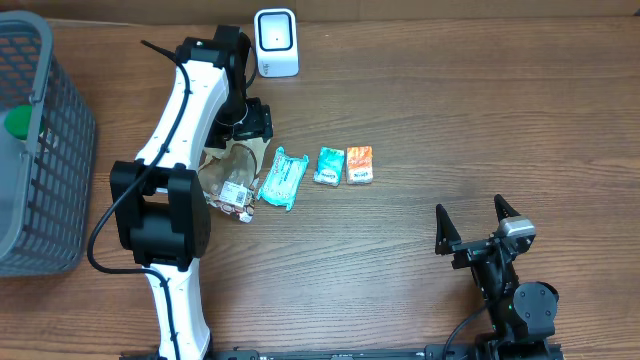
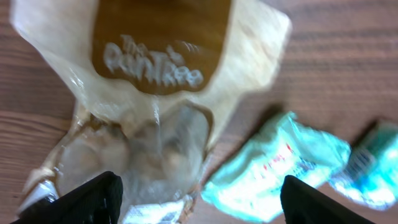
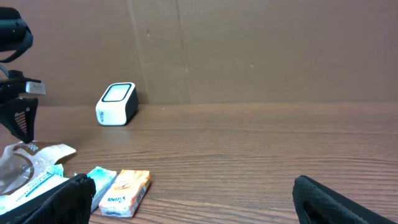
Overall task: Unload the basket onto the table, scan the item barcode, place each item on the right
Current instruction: 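Carry the Pantree bag out and set it left of the wipes pack, then reach the left gripper into the basket and grasp the green-lidded jar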
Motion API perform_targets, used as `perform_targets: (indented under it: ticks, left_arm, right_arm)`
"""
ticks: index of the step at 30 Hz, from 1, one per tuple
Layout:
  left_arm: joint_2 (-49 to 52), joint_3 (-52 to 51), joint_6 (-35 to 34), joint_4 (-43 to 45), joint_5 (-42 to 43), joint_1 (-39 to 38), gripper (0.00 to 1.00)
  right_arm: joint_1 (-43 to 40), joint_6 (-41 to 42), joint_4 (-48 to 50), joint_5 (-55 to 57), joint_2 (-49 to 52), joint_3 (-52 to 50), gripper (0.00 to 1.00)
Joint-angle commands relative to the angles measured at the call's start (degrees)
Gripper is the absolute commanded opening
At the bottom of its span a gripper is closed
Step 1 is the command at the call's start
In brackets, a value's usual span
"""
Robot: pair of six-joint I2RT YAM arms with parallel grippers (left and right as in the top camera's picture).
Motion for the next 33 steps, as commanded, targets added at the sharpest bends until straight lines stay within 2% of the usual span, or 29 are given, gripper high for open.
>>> perform_targets:
  ticks: [1, 6, 7, 8, 13, 17, 23, 28, 33]
  left_arm:
    - [-0.9, 8.6, 3.1, -2.7, 6.1, 1.6, 0.82]
    - [-4.7, 24.2, 4.8, -6.8, 5.0, 5.5, 0.85]
    - [-6.0, 27.7, 5.3, -7.1, 4.4, 6.7, 0.89]
    - [-7.0, 30.1, 5.3, -7.4, 4.3, 7.7, 1.0]
    - [-12.9, 39.5, 5.4, -6.4, 3.9, 15.6, 1.0]
    - [-15.6, 40.5, 4.7, -1.9, 0.5, 27.2, 1.0]
    - [-12.1, 39.8, 2.9, -1.6, -2.9, 39.4, 1.0]
    - [-7.0, 37.7, 2.8, -1.8, -2.8, 43.9, 1.0]
    - [0.3, 37.4, 3.0, -2.2, -3.7, 44.6, 0.98]
  right_arm:
    - [-0.4, 0.3, 0.2, -0.2, -0.7, -0.6, 1.0]
    - [-0.4, 0.3, 0.2, -0.2, -0.7, -0.6, 1.0]
    - [-0.4, 0.3, 0.2, -0.2, -0.7, -0.6, 1.0]
    - [-0.4, 0.3, 0.2, -0.2, -0.7, -0.6, 1.0]
    - [-0.4, 0.3, 0.2, -0.2, -0.7, -0.6, 1.0]
    - [-0.4, 0.3, 0.2, -0.2, -0.7, -0.6, 1.0]
    - [-0.4, 0.3, 0.2, -0.2, -0.7, -0.6, 1.0]
    - [-0.4, 0.3, 0.2, -0.2, -0.7, -0.6, 1.0]
    - [-0.4, 0.3, 0.2, -0.2, -0.7, -0.6, 1.0]
